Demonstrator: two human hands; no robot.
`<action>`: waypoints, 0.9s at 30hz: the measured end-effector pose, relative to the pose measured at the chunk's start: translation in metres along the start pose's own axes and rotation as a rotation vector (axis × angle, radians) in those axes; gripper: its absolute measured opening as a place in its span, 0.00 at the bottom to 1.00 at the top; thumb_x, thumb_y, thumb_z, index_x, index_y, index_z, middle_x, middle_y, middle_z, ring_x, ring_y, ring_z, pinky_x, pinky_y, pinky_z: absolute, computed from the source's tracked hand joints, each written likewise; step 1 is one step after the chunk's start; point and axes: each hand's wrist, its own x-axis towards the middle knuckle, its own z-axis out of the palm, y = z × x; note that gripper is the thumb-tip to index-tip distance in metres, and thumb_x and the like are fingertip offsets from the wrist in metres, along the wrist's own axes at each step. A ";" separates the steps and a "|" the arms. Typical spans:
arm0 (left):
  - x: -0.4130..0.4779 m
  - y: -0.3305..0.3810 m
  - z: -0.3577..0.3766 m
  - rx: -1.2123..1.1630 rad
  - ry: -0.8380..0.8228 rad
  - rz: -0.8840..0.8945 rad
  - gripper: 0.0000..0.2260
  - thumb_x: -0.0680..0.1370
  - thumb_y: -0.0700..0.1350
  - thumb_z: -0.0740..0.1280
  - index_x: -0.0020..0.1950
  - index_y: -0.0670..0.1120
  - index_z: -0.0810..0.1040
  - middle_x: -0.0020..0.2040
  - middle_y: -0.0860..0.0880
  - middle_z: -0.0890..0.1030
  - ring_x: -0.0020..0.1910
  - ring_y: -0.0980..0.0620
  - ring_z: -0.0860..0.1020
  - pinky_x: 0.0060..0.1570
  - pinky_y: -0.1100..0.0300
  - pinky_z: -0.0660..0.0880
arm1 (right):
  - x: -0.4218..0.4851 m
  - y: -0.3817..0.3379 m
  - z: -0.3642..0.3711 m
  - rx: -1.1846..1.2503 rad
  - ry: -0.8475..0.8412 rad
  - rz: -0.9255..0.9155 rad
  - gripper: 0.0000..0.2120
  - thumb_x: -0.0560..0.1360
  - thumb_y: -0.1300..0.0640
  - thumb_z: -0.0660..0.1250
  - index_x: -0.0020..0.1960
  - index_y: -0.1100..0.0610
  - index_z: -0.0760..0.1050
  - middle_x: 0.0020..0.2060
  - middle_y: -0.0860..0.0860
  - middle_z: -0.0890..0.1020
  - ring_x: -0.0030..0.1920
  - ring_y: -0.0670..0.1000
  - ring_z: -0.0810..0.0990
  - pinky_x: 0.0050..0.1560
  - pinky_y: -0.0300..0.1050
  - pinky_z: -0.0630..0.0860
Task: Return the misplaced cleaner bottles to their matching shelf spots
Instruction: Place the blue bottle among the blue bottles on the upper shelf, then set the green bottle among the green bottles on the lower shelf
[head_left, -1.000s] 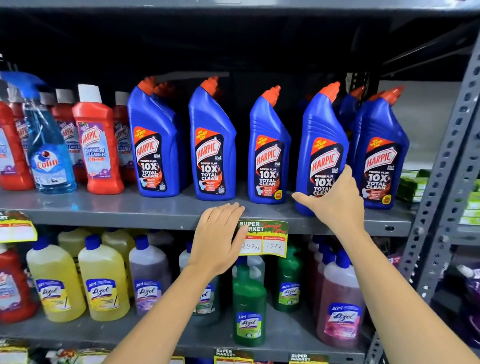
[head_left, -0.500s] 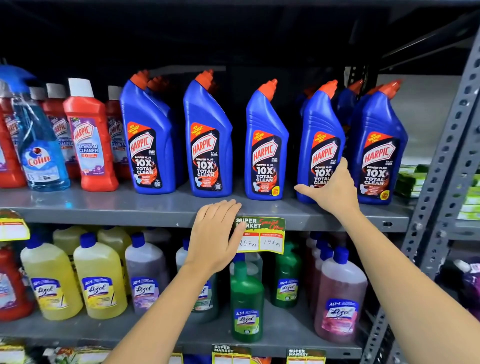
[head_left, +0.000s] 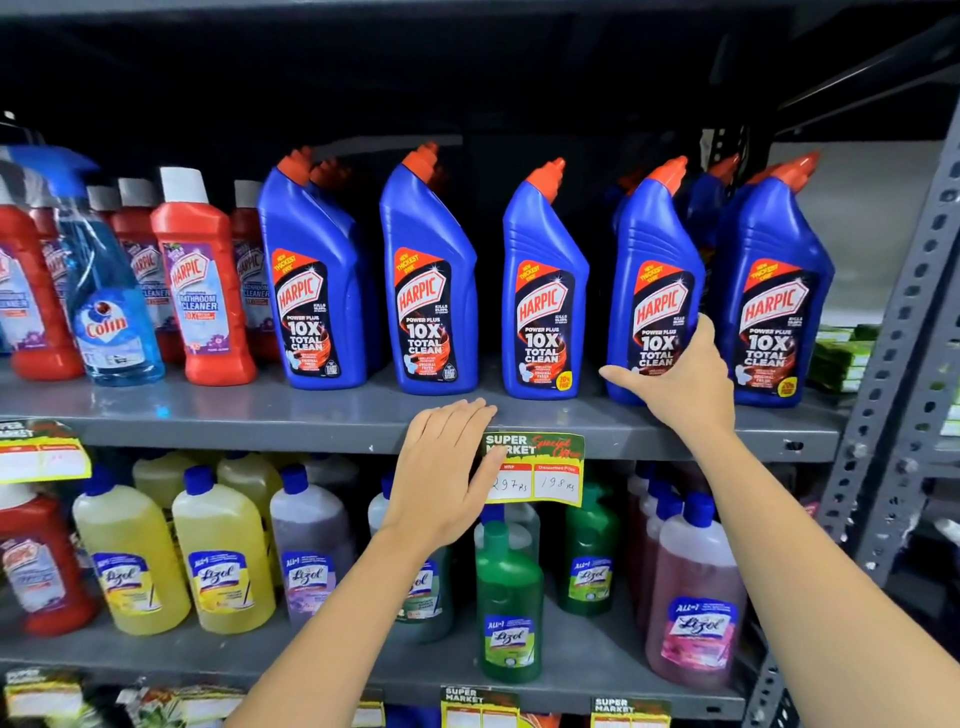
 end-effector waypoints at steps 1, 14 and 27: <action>0.000 -0.001 -0.001 -0.007 0.000 0.008 0.22 0.82 0.55 0.55 0.69 0.42 0.73 0.67 0.46 0.76 0.66 0.47 0.71 0.68 0.52 0.61 | -0.002 0.000 -0.001 0.027 0.008 0.000 0.63 0.57 0.38 0.81 0.79 0.55 0.49 0.72 0.56 0.70 0.70 0.59 0.71 0.66 0.60 0.72; -0.140 -0.002 0.068 -0.211 -0.008 -0.144 0.20 0.82 0.46 0.58 0.73 0.41 0.69 0.78 0.43 0.60 0.77 0.46 0.57 0.73 0.48 0.56 | -0.182 0.080 0.091 0.538 0.212 -0.109 0.12 0.73 0.57 0.68 0.55 0.49 0.72 0.41 0.53 0.77 0.38 0.52 0.76 0.40 0.52 0.76; -0.274 -0.055 0.157 0.011 -0.736 -0.215 0.31 0.83 0.63 0.45 0.77 0.43 0.63 0.78 0.46 0.61 0.77 0.45 0.56 0.72 0.47 0.48 | -0.254 0.109 0.195 0.136 -0.196 0.244 0.53 0.62 0.41 0.80 0.77 0.52 0.55 0.67 0.53 0.71 0.69 0.55 0.68 0.66 0.53 0.70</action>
